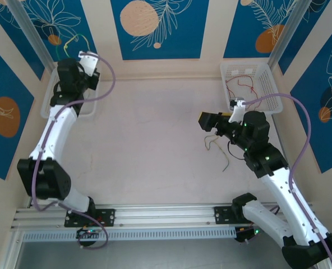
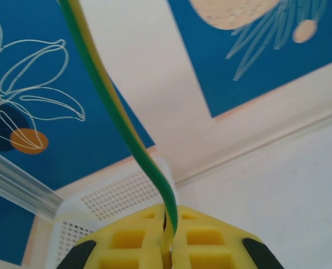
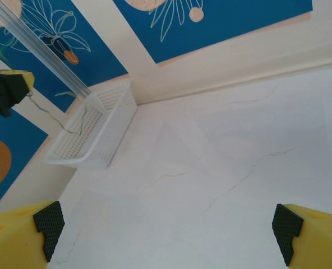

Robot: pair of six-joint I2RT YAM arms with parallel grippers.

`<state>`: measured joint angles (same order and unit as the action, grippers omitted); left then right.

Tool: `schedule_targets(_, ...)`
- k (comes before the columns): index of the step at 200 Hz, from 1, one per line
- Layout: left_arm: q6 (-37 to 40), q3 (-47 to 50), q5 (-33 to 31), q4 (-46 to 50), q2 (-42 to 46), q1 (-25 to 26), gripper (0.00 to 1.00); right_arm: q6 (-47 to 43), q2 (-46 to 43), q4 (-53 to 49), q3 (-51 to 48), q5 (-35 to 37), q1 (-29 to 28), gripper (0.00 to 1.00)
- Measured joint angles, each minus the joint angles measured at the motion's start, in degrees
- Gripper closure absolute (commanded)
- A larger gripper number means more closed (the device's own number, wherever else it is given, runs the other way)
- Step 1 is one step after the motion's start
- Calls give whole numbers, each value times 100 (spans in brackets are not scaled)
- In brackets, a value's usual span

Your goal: Untangle the cables

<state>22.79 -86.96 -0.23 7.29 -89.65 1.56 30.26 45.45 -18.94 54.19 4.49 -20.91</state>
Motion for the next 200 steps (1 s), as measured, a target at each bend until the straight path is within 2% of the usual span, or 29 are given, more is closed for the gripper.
schedule_targets(36, 2, -1126, 111, -39, -1335, -439, 100, 20, -116, -2, -15, -24, 7, 2)
schedule_targets(56, -299, -1849, 592, 170, -2140, -758, 100, 17, -199, -63, -63, -42, 22, 2)
schedule_targets(82, -651, -3497, 984, 1023, -3425, -1075, 100, 17, -256, -160, -63, -42, 55, 2)
schedule_targets(101, -837, -4743, 981, 1773, -4280, -1165, 100, 20, -254, -184, -63, -44, 59, 2)
schedule_targets(115, -929, -5318, 966, 2205, -4712, -1165, 100, 17, -256, -197, -63, -55, 59, 2)
schedule_targets(142, -1093, -5663, 951, 2798, -5128, -1152, 100, 15, -256, -262, -33, -87, 59, 2)
schedule_targets(200, -1355, -5792, 402, 3880, -5700, -1147, 100, -33, -420, -343, 81, -92, 70, 2)
